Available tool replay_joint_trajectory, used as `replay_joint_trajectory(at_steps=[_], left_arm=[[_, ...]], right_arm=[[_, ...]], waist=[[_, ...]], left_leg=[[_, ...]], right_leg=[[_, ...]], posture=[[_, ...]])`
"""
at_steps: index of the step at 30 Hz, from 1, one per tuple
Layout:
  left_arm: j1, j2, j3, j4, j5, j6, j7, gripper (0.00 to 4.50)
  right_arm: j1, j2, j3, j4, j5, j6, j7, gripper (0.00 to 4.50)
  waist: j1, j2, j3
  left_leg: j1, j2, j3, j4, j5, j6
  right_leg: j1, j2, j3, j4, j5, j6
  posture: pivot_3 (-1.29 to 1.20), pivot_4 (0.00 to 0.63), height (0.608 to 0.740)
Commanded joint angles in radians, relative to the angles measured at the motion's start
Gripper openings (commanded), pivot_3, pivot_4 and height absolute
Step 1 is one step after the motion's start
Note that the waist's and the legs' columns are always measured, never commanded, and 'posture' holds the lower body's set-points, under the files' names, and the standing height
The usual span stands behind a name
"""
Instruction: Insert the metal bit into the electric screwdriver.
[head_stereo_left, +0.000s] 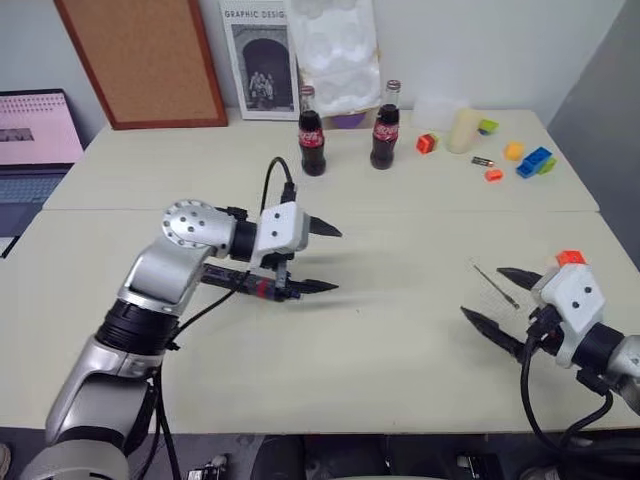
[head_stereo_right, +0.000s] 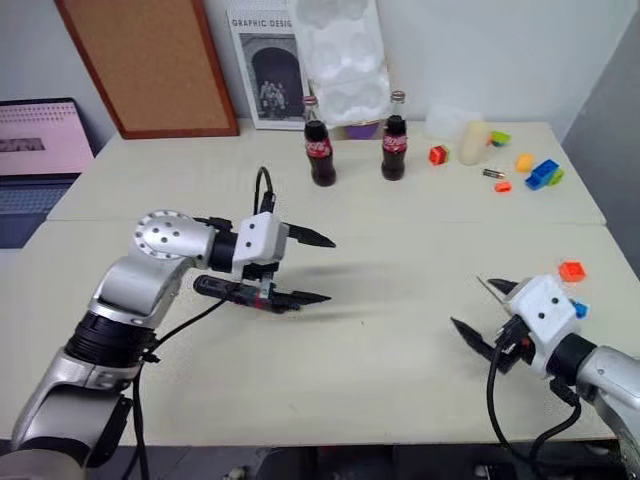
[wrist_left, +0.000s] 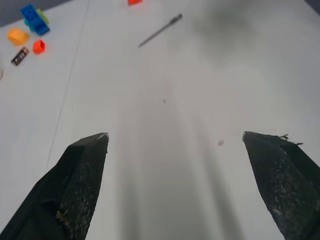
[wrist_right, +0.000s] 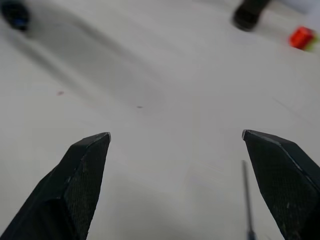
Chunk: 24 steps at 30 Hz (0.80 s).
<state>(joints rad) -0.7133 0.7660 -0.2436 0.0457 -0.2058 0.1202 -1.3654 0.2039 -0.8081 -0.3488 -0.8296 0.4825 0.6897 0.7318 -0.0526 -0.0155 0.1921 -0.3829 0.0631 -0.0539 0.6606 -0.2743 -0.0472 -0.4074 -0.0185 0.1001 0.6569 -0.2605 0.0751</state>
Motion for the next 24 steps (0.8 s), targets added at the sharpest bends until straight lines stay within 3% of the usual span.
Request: replay_joint_trajectory(at_steps=[1, 6, 13, 24], left_arm=[[-0.038, 0.087, -0.001, 0.03, 0.064, -0.074, -0.081, 4.5], [-0.053, 0.139, -0.056, 0.082, 0.145, -0.142, -0.154, 4.5], [-0.105, 0.099, -0.135, 0.169, 0.282, -0.154, -0.141, 4.5], [-0.153, 0.052, -0.207, 0.233, 0.384, -0.134, -0.182, 4.5]], right_arm=[[-0.051, -0.056, 0.055, -0.024, 0.059, -0.008, 0.087, 4.45], [-0.064, -0.07, 0.095, -0.024, 0.088, -0.025, 0.118, 4.45], [-0.029, -0.041, 0.177, -0.055, 0.06, -0.057, 0.078, 4.45], [-0.059, 0.016, 0.312, -0.087, 0.038, -0.051, -0.005, 4.45]], waist=[[0.0, -0.001, 0.0], [0.014, -0.001, 0.0], [0.022, -0.002, 0.001], [0.021, -0.002, 0.001]], left_leg=[[0.0, 0.0, 0.0, 0.0, 0.0, 0.0], [-0.001, 0.0, 0.0, 0.0, 0.0, 0.0], [-0.002, 0.0, 0.0, 0.0, 0.0, 0.0], [-0.002, 0.0, 0.0, 0.0, 0.0, 0.0]], right_leg=[[0.0, 0.0, 0.0, 0.0, 0.0, 0.0], [0.0, 0.0, -0.001, -0.001, 0.0, 0.001], [-0.001, 0.0, -0.001, -0.001, 0.0, 0.0], [-0.002, 0.0, -0.001, 0.0, 0.0, 0.001]], posture=[[0.0, 0.15, 0.74], [0.0, 0.15, 0.74], [0.0, 0.15, 0.74], [0.0, 0.15, 0.74]])
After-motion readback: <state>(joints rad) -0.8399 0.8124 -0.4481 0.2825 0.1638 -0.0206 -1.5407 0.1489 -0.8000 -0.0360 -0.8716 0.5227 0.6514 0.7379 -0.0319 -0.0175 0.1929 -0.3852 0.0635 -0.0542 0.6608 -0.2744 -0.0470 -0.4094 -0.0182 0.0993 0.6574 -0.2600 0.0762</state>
